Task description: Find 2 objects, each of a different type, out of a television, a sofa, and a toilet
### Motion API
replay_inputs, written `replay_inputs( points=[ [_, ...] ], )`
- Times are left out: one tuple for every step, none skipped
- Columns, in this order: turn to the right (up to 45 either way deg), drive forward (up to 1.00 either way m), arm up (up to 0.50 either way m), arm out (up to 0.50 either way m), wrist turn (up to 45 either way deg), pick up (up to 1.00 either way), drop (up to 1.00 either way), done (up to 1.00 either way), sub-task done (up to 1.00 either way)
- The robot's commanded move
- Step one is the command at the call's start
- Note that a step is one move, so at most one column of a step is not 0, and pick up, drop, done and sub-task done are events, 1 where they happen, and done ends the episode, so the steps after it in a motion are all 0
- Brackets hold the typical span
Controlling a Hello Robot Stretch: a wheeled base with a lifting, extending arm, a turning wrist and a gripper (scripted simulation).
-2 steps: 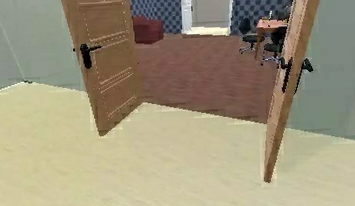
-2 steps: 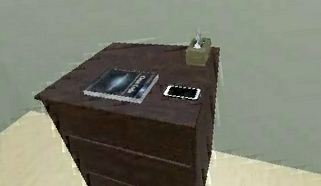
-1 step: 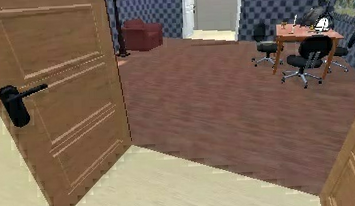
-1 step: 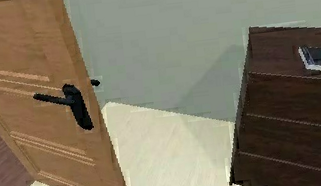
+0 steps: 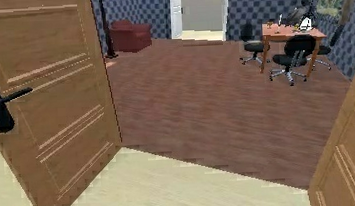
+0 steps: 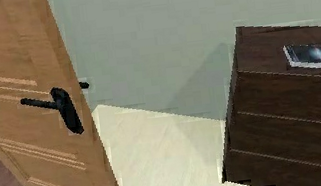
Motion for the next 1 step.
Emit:
replay_inputs(
  points=[
    [0.0,0.25,0.00,0.00,0.0,0.00,0.00,0.00,0.00]
  ],
)
